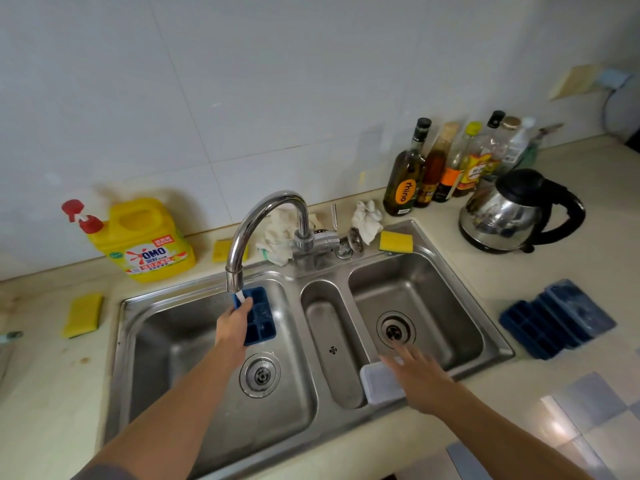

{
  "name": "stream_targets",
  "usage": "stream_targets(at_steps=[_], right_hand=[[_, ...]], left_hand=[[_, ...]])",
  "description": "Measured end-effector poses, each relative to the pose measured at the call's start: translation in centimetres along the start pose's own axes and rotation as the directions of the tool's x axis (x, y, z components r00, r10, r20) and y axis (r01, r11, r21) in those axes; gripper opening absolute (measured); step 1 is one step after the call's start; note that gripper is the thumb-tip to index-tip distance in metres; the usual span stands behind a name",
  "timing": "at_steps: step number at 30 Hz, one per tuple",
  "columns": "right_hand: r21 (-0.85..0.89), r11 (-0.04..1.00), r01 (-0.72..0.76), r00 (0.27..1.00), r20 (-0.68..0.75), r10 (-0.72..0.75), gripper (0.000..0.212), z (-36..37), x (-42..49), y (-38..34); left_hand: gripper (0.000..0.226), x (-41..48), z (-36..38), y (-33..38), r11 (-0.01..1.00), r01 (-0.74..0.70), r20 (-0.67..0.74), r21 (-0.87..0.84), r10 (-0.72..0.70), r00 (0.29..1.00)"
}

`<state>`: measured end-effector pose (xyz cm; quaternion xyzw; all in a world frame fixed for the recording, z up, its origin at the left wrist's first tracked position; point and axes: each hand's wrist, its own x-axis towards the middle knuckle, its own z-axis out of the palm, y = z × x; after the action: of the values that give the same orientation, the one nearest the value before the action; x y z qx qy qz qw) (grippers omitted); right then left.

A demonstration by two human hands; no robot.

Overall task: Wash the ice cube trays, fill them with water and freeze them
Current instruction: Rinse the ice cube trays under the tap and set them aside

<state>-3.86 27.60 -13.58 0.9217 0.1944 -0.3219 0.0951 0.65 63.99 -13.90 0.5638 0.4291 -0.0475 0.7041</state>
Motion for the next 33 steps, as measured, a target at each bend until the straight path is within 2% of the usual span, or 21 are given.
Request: stream_targets(at_steps=[4, 8, 11, 15, 20, 23, 25, 27, 29, 31, 33], right_hand=[[0.031, 0.999, 0.016, 1.0, -0.019, -0.015, 0.096, -0.9, 0.1, -0.2], [0.275, 0.96, 0.059, 0.993, -0.114, -0.029, 0.081, -3.5, 0.7, -1.8], [0.497, 0.855, 0.149, 0.978, -0.199, -0.054, 0.071, -6.1, 1.7, -4.6], [0.682, 0.693, 0.232, 0.966, -0.244, -0.083, 0.069, -10.0, 3.1, -9.6], [0.874, 0.452, 0.176, 0.984, -0.153, -0.088, 0.074, -12.7, 5.0, -15.1], [0.939, 0.31, 0.152, 0.988, -0.134, -0.08, 0.055, -13.6, 6.1, -17.2], [0.948, 0.263, 0.177, 0.984, -0.17, -0.05, 0.04, -14.3, 6.7, -18.1], [0.945, 0.261, 0.199, 0.978, -0.207, 0.003, 0.028, -15.0, 7.0, -18.5], [0.943, 0.263, 0.202, 0.974, -0.223, 0.051, 0.021, -15.7, 7.4, -18.4], [0.943, 0.265, 0.2, 0.971, -0.227, 0.073, 0.021, -16.3, 7.8, -18.0], [0.934, 0.292, 0.205, 0.97, -0.235, 0.069, 0.023, -16.6, 8.2, -17.6]], left_hand=[[0.025, -0.5, 0.2, -0.2, 0.997, 0.045, 0.015, -0.069, -0.044, 0.999], [0.03, -0.8, 0.2, 0.1, 0.99, 0.083, 0.032, -0.116, -0.08, 0.996], [0.027, -1.1, 0.0, 0.4, 0.98, 0.103, 0.069, -0.172, -0.092, 0.993], [0.023, -1.6, -0.3, 0.9, 0.96, 0.137, 0.101, -0.243, -0.115, 0.988], [0.019, -1.6, -1.2, 1.8, 0.923, 0.204, 0.181, -0.328, -0.15, 0.972], [0.027, -1.0, -2.0, 2.2, 0.927, 0.213, 0.246, -0.307, -0.139, 0.959], [0.031, -0.5, -2.6, 2.3, 0.926, 0.226, 0.285, -0.303, -0.139, 0.948], [0.028, 0.1, -3.4, 2.3, 0.94, 0.225, 0.31, -0.257, -0.14, 0.94], [0.023, 0.8, -4.0, 2.3, 0.976, 0.181, 0.308, -0.122, -0.136, 0.942], [0.022, 1.4, -4.4, 2.4, 0.992, 0.123, 0.295, 0.017, -0.122, 0.947], [0.021, 1.9, -4.6, 2.5, 0.993, 0.104, 0.295, 0.054, -0.115, 0.949]])
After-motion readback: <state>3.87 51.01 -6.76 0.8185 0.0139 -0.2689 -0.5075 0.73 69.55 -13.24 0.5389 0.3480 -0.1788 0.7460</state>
